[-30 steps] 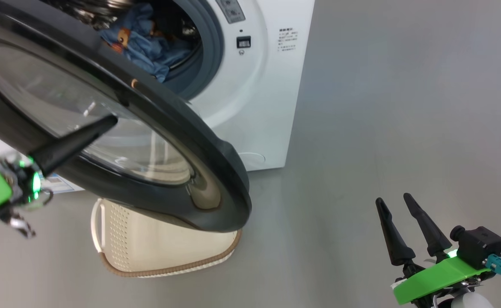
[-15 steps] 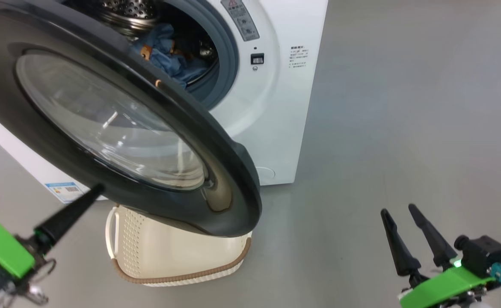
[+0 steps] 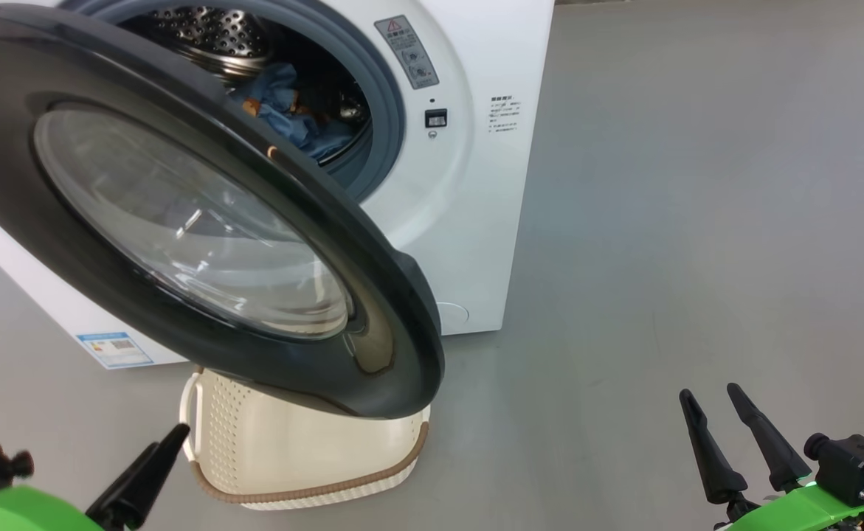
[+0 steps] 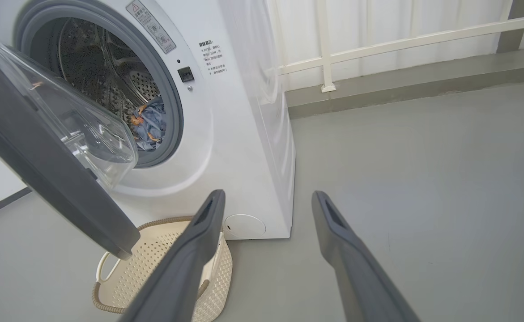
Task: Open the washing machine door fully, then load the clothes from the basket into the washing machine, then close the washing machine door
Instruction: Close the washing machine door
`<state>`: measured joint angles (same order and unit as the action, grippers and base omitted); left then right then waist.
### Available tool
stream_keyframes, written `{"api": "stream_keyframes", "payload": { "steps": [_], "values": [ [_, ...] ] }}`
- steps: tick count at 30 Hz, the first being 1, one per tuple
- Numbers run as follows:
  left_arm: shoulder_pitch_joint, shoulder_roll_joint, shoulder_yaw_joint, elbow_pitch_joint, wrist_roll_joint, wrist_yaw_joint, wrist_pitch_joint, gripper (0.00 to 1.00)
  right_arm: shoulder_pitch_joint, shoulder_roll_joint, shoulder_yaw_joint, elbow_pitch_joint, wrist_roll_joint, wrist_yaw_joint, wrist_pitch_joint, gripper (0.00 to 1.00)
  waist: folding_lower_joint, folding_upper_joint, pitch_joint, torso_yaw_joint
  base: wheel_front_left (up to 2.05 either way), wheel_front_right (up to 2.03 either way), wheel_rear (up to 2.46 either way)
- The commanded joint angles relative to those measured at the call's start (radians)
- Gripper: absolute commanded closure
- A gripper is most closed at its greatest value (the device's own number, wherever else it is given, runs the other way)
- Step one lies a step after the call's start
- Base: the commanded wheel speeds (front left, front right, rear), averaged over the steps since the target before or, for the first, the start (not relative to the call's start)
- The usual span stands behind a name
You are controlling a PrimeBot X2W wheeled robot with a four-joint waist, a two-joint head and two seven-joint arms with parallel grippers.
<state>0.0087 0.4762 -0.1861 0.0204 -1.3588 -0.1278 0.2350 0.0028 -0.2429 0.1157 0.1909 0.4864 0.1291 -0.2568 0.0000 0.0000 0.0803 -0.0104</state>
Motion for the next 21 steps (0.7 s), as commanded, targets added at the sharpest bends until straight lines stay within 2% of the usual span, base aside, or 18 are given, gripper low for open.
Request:
{"api": "stream_keyframes", "payload": {
  "steps": [1,7,8,11,14,21],
  "values": [
    [-0.018,0.046,0.015,-0.007,0.008,-0.003,-0.062,0.00,0.002,-0.018,0.014,-0.021,0.005,0.002,-0.005,0.00,0.0000,0.0000,-0.002,-0.006,0.00,0.00,0.00],
    [-0.002,0.092,-0.127,0.055,0.086,-0.003,-0.325,0.00,0.005,-0.017,0.006,-0.005,0.009,0.002,-0.005,0.00,0.0000,0.0000,-0.005,-0.033,0.00,0.00,0.00],
    [-0.002,0.092,-0.127,0.055,0.086,-0.003,-0.325,0.00,0.005,-0.017,0.006,-0.005,0.009,0.002,-0.005,0.00,0.0000,0.0000,-0.005,-0.033,0.00,0.00,0.00],
    [-0.009,0.131,-0.229,0.124,0.192,-0.003,-0.452,0.00,0.000,-0.017,0.005,0.000,0.012,0.002,-0.005,0.00,0.0000,0.0000,-0.004,-0.046,0.00,0.00,0.00],
    [-0.030,0.123,-0.266,0.189,0.251,-0.003,-0.493,0.00,-0.007,-0.019,0.006,0.002,0.012,0.002,-0.005,0.00,0.0000,0.0000,-0.002,-0.056,0.00,0.00,0.00],
    [-0.031,0.005,-0.091,0.188,0.491,-0.003,-0.496,0.00,-0.015,-0.019,-0.010,-0.004,0.010,0.002,-0.005,0.00,0.0000,0.0000,0.007,-0.063,0.00,0.00,0.00]
  ]
}}
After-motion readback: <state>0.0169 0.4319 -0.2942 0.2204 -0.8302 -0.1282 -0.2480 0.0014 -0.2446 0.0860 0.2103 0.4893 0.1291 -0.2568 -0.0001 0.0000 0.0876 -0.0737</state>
